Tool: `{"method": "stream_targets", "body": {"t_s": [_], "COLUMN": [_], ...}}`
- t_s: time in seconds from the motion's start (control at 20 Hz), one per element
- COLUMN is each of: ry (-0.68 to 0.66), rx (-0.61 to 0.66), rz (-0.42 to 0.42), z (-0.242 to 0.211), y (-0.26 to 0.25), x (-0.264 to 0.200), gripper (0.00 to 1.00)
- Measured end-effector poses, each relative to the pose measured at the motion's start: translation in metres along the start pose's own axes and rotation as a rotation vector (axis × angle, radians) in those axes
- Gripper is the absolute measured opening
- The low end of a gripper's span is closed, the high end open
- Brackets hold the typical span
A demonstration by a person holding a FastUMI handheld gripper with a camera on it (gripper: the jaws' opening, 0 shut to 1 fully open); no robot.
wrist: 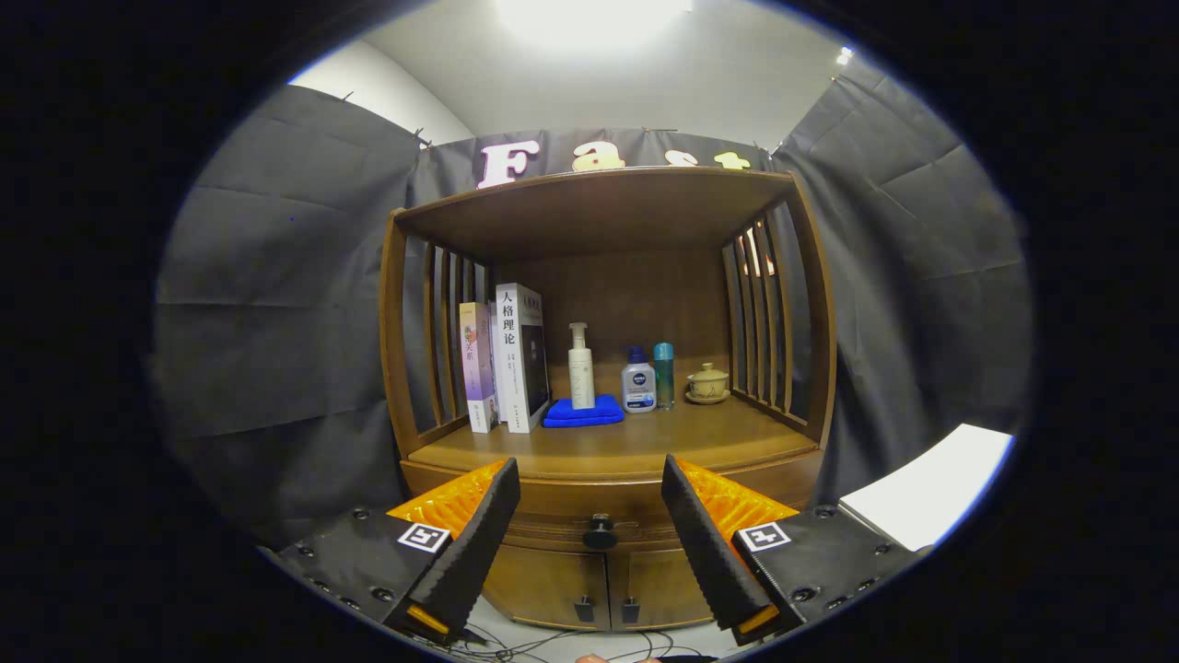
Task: Pull open the drawer, take out the items inside it, and place them on the countertop above the cabinet.
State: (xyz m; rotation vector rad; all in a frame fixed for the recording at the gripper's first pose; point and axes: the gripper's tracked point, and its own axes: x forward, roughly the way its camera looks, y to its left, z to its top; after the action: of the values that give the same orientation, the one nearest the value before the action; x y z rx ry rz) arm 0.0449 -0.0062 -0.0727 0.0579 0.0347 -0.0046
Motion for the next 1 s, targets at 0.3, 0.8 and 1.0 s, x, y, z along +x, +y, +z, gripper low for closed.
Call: {"method": "stream_targets", "body": {"t_s": [0.3,0.8,1.0], "ry": [-0.008,0.027,0.069], "rx": [-0.035,-0.006,-0.007], "rz": [-0.001,0.005,0.012], "z": [-0.002,-0.022,-0.043], "y": [0.003,0.0,-0.003], "x": [0.0,0.014,0.031], "gripper": [0.98,0.98,0.98]}}
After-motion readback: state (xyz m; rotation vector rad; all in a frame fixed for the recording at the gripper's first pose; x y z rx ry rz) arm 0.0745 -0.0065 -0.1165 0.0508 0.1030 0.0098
